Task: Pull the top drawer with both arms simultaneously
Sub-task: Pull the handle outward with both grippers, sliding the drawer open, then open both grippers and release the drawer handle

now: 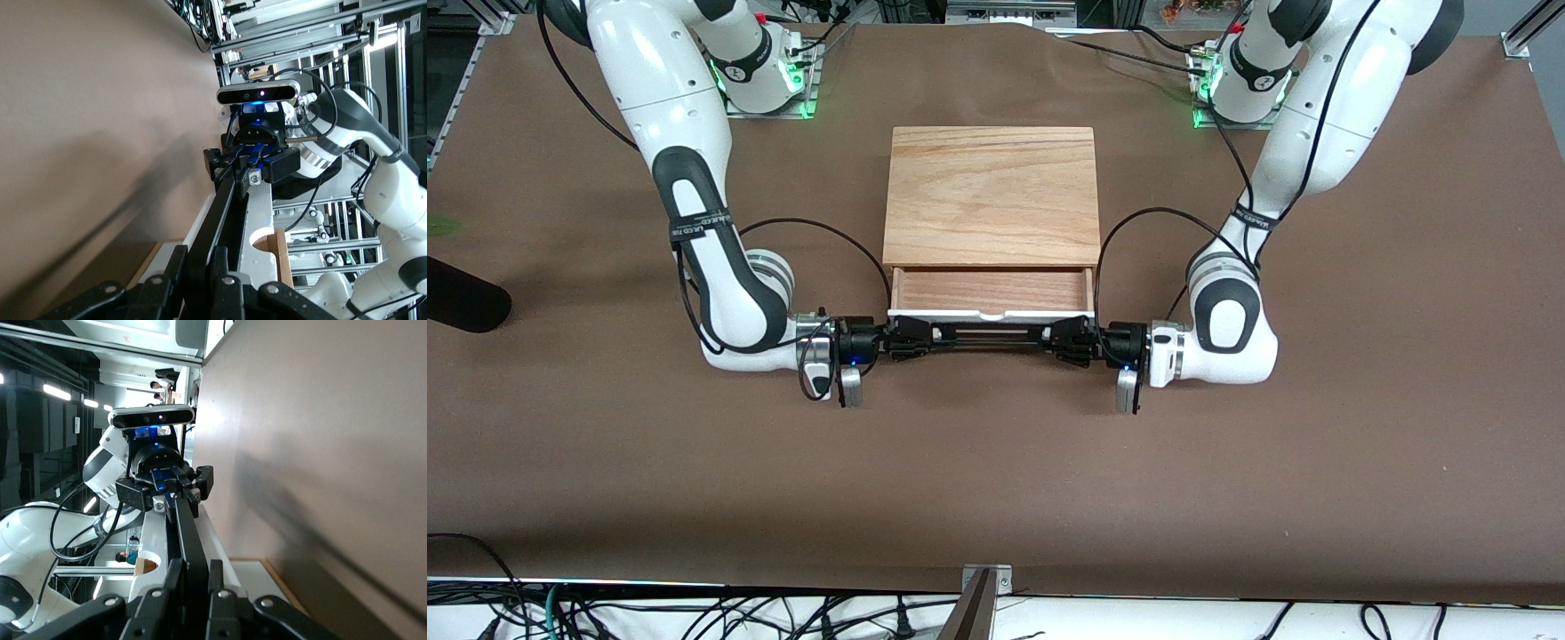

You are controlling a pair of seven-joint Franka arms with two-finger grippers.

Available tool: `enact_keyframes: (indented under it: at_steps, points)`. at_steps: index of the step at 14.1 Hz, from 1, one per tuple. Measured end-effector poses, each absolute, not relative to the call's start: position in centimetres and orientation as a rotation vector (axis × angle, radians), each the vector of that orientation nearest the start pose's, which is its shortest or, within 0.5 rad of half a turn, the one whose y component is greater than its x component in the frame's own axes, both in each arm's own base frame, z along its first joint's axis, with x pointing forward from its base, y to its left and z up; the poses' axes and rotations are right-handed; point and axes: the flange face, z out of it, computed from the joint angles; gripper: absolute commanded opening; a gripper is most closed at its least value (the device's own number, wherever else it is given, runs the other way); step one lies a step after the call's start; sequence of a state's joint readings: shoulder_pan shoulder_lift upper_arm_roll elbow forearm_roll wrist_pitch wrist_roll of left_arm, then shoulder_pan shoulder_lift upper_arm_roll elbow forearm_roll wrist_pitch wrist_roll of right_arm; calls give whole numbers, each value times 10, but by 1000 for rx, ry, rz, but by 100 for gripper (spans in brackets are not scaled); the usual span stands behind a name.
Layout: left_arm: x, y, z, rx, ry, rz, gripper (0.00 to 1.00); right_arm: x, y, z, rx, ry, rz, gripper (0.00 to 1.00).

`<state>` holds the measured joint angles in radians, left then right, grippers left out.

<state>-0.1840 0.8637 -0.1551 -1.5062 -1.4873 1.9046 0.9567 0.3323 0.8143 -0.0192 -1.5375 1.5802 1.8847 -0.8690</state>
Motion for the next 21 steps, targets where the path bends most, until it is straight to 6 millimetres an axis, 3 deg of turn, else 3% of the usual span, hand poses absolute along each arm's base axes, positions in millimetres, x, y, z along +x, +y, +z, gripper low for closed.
enact_keyframes:
  at_steps: [6, 11, 12, 13, 14, 15, 16, 17, 18, 21]
  points:
    - [682, -276, 180, 1738, -254, 65, 7, 677, 296, 194, -1794, -137, -43, 6]
    - [697, -274, 174, 1738, -246, 82, 8, 689, 297, 192, -1813, -114, -72, 7]
    - [698, -274, 173, 1739, -243, 82, 11, 690, 297, 191, -1813, -112, -72, 9]
    - [698, -274, 173, 1740, -241, 81, 13, 690, 297, 190, -1813, -110, -71, 29]
    - [698, -274, 173, 1740, -241, 80, 18, 690, 297, 191, -1813, -109, -70, 82]
    - [698, -273, 172, 1745, -237, 81, 36, 691, 297, 191, -1813, -96, -63, 100]
    - [699, -272, 171, 1748, -230, 79, 58, 692, 295, 194, -1811, -93, -62, 100]
    - [701, -268, 170, 1766, -220, 94, 90, 693, 295, 195, -1807, -97, -61, 100]
    - [705, -260, 169, 1782, -210, 111, 100, 692, 295, 197, -1799, -104, -57, 100]
    - [715, -235, 158, 1846, -165, 158, 100, 693, 294, 207, -1798, -139, -52, 100]
